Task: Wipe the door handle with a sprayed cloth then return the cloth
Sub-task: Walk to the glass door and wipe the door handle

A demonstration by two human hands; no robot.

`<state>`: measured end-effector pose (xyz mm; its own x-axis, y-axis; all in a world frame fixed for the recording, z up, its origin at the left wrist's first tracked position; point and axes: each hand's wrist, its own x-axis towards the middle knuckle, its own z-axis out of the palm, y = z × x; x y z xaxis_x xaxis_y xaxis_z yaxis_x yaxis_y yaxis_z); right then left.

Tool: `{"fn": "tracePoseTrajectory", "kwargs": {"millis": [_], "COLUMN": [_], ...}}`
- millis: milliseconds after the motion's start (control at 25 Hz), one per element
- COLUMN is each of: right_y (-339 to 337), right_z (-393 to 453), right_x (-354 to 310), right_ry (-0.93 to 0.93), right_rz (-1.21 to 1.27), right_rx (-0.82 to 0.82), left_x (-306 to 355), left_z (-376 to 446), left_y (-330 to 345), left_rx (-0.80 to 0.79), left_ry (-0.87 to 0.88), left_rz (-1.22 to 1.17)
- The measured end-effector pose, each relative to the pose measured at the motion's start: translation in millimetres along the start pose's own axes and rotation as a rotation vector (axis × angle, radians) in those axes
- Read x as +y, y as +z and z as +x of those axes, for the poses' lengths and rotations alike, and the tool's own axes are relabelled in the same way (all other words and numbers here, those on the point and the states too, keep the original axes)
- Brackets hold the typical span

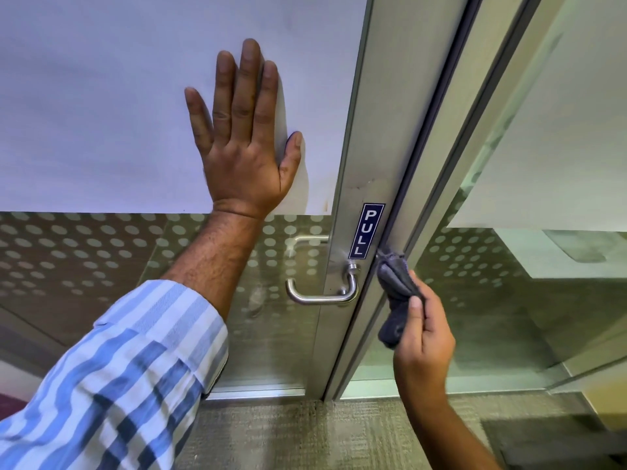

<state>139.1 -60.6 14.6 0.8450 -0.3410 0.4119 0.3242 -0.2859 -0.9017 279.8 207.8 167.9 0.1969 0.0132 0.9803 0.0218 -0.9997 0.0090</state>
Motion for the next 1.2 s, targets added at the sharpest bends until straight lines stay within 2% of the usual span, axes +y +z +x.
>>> {"fn": "tracePoseTrajectory", "kwargs": {"millis": [80,240,280,360,440,560,680,760,880,960,1120,1200], "right_y": [9,31,38,52,65,83,101,111,121,123,115,101], "right_z": [-7,-30,-37,-51,-55,-54,-63,-66,-80,-92,-114,-115], "right_x": [1,11,9,7,3,-12,-29,-38,-46,-51,-53,-50], "right_ry": [0.013,0.248,0.222,0.04,-0.074,-0.091,-0.153,-0.13,-0.164,-0.098,0.348,0.514], "right_rz": [0.024,0.131,0.078,-0.198,-0.459,-0.72,-0.941,-0.964,-0.841,-0.632,-0.076,0.192], "right_rx": [-0.024,-0.085,-0.122,-0.2,-0.185,-0.19,-0.329,-0.433,-0.512,-0.471,-0.378,-0.326], "left_x": [0,0,-1,-1,-1,-2,-2,-1,-3,-2,-5,-5], "left_z": [0,0,0,0,0,0,1,1,2,2,5,6], "left_y": [-1,-2,-2,-3,-4,-5,-9,-11,-16,-19,-24,-30], "left_rx": [-0.006,0.005,0.009,0.013,0.007,-0.003,-0.031,-0.061,-0.098,-0.113,-0.154,-0.188], "left_ry": [0.0,0.016,0.019,0.02,0.024,0.031,0.031,0.031,0.031,0.041,0.056,0.066], "left_rz": [0.008,-0.001,-0.001,0.001,-0.007,-0.019,-0.054,-0.058,-0.075,-0.086,-0.072,-0.07]}}
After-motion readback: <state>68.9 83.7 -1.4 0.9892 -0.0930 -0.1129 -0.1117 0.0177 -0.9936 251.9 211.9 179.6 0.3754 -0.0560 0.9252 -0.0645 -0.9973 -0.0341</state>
